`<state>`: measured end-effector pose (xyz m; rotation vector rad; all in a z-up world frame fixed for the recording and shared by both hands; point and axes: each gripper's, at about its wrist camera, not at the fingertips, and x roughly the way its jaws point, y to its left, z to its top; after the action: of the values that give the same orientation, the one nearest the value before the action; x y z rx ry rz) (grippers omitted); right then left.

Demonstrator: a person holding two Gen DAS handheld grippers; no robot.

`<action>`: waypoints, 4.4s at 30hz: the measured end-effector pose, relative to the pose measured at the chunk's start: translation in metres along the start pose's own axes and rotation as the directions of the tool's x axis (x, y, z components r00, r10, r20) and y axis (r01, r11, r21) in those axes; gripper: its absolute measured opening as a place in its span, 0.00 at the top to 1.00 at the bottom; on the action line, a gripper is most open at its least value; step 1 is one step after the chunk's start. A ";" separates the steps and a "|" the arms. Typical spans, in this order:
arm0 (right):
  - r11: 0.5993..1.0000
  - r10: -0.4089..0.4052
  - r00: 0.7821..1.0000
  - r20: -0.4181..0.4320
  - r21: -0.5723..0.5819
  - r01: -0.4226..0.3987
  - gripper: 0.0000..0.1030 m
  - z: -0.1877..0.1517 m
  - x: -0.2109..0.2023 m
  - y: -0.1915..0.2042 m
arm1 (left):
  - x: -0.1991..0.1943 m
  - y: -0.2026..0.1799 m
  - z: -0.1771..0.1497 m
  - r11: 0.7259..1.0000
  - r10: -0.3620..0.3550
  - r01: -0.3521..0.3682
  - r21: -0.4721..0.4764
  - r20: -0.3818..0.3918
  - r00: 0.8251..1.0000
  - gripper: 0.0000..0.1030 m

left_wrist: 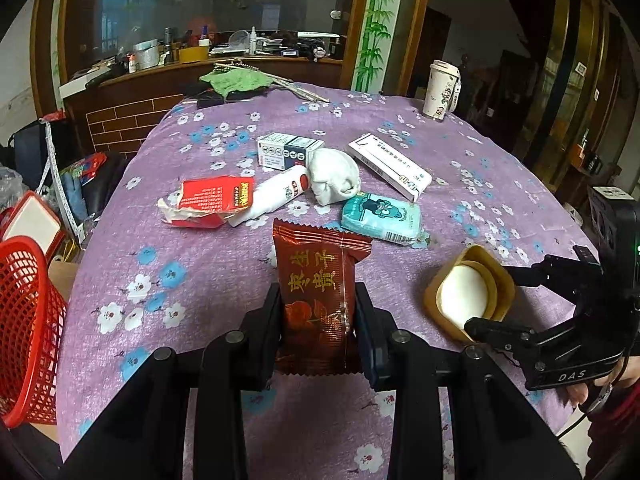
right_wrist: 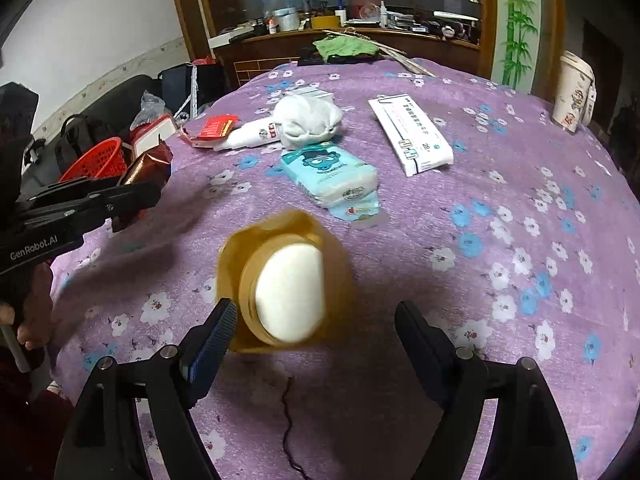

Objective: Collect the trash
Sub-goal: 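Carry tape roll and snack packet over the red basket and open both tools, then move both tools back over the table toward the remaining trash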

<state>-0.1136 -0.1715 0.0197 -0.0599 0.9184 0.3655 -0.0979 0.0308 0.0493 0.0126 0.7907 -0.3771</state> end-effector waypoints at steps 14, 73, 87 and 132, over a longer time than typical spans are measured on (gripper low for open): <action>0.988 0.063 0.997 -0.035 0.144 -0.057 0.48 0.011 0.016 -0.005 | -0.005 -0.002 -0.002 1.000 -0.006 0.006 0.008 0.015 1.000 0.69; 0.971 0.203 0.975 0.090 -0.147 -0.188 0.92 0.150 0.002 0.173 | -0.136 0.152 0.003 0.950 0.277 -0.234 -0.207 0.213 0.937 0.68; 0.910 0.292 0.956 -0.019 -0.303 -0.283 0.92 0.188 0.080 0.317 | -0.141 0.259 -0.041 0.877 0.385 -0.324 -0.355 0.116 0.916 0.68; 0.995 0.091 0.995 0.042 0.041 -0.093 0.33 0.084 0.004 -0.003 | -0.064 0.014 0.005 0.997 0.067 -0.070 0.032 0.087 0.994 0.26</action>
<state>-0.0460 -0.1556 0.0679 0.0287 0.8912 0.4307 -0.1303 0.0639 0.0957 0.0556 0.6970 -0.3243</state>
